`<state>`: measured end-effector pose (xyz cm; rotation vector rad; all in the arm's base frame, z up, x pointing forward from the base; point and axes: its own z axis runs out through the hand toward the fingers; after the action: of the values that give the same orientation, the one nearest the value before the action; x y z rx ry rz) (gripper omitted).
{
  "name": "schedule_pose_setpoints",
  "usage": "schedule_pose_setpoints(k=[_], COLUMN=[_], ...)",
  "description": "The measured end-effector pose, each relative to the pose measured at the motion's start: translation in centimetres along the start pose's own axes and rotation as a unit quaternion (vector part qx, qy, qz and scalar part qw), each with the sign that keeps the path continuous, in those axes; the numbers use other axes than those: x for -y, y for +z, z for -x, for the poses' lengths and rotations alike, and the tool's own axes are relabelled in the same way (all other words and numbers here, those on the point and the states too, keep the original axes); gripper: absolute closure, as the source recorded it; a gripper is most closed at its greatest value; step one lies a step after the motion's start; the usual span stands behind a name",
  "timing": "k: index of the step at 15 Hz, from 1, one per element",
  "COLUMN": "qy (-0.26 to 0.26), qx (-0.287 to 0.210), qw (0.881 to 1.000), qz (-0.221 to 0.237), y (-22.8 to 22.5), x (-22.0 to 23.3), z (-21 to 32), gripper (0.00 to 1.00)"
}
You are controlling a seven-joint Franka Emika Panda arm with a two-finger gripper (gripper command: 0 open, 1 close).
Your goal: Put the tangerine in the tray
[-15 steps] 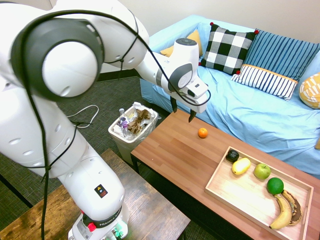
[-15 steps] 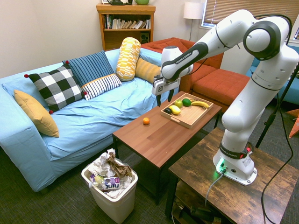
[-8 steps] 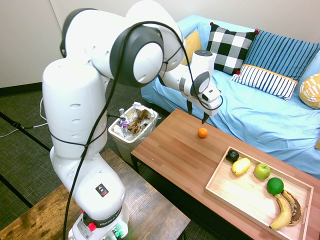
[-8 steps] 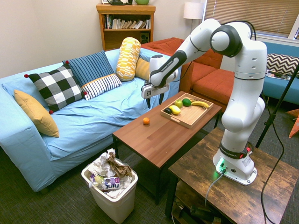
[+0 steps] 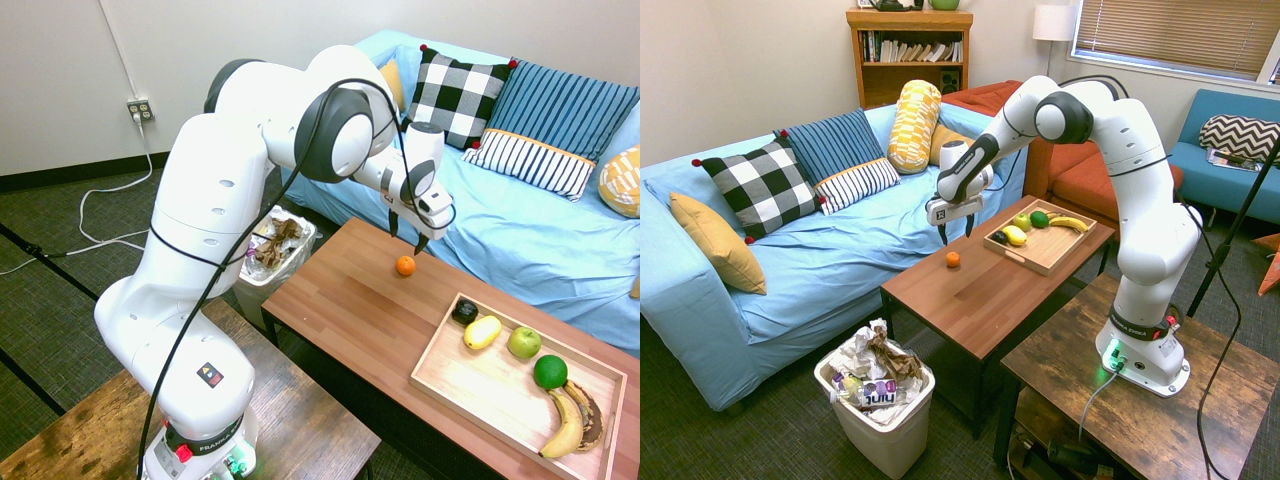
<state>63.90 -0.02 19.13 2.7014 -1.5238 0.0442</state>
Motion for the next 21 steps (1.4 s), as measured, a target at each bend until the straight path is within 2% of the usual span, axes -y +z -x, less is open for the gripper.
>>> schedule_pose_setpoints(k=[5, 10, 11, 21], qy=[0.005, 0.002, 0.001, 0.004], qx=[0.006, 0.003, 0.003, 0.011], qw=[1.0, 1.0, 1.0, 0.999], qz=[0.022, 0.027, 0.028, 0.037], y=[5.1, 7.6, 7.9, 9.2], x=[0.7, 2.0, 2.2, 3.2], z=[-0.6, -0.7, -0.8, -0.8], gripper=[0.0, 0.0, 1.0, 1.0])
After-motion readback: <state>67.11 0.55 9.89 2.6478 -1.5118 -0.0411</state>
